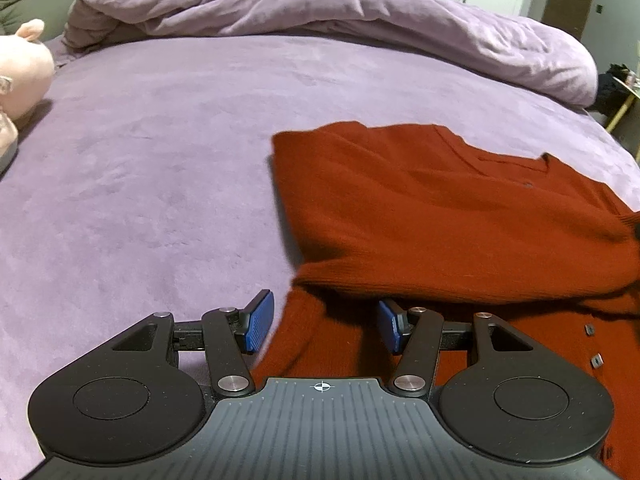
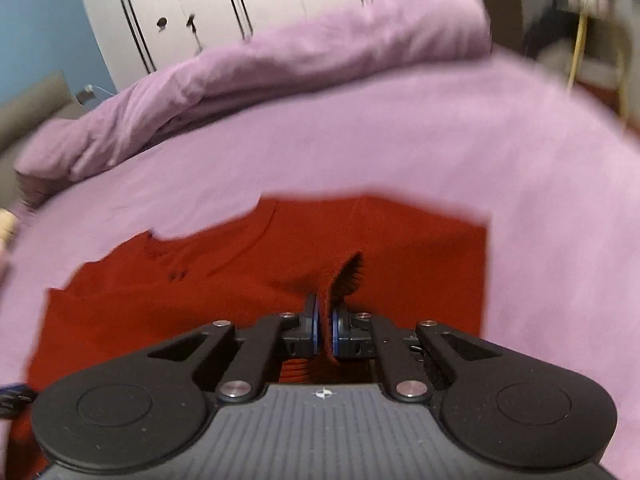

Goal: Fold small clothes

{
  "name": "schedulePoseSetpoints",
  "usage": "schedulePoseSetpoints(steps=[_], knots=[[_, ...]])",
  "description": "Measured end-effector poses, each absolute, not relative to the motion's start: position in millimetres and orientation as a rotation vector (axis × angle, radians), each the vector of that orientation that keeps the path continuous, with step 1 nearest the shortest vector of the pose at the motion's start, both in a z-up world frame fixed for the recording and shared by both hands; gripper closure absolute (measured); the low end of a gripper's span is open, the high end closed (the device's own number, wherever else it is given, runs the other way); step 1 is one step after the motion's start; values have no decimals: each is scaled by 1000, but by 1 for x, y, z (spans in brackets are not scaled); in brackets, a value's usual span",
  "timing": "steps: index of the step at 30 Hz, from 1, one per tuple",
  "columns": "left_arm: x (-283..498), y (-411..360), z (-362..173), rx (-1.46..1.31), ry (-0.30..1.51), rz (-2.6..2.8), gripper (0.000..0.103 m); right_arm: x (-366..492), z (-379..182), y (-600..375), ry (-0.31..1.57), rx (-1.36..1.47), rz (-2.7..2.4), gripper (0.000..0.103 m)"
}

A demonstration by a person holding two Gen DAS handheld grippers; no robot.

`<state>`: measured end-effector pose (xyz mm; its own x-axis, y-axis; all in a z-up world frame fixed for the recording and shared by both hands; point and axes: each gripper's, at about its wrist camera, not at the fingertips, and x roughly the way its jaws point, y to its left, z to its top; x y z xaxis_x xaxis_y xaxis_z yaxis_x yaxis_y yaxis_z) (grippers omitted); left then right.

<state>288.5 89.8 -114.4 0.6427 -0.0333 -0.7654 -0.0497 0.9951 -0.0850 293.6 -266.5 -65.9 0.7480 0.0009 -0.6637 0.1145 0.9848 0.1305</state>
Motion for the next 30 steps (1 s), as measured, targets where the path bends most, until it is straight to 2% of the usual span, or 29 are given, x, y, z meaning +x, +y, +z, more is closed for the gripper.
schedulePoseSetpoints(steps=[5,7,9,13,16,19,22,25,30], knots=[[289,100,-116,-127,884,45,39,305,-74,-273,749,64,-183,98],[286,104,-114,-137,894,46,39,310,-82,-277,773,42,-237,94],[279,105,-106,-141,890,44,41,302,-78,-285,741,93,-282,89],[264,98,-80,-115,808,22,40,277,-68,-290,686,303,-134,83],[272,79,-74,-118,795,-44,37,276,-80,-265,757,312,44,83],[290,49,-86,-85,828,-94,38,284,-102,-237,829,103,49,86],[308,27,-105,-44,888,-104,38,288,-112,-232,784,-68,-23,87],[316,18,-114,-19,856,-82,31,298,-112,-242,757,-78,-63,88],[319,23,-113,-59,873,-68,29,291,-98,-244,793,41,-73,86]])
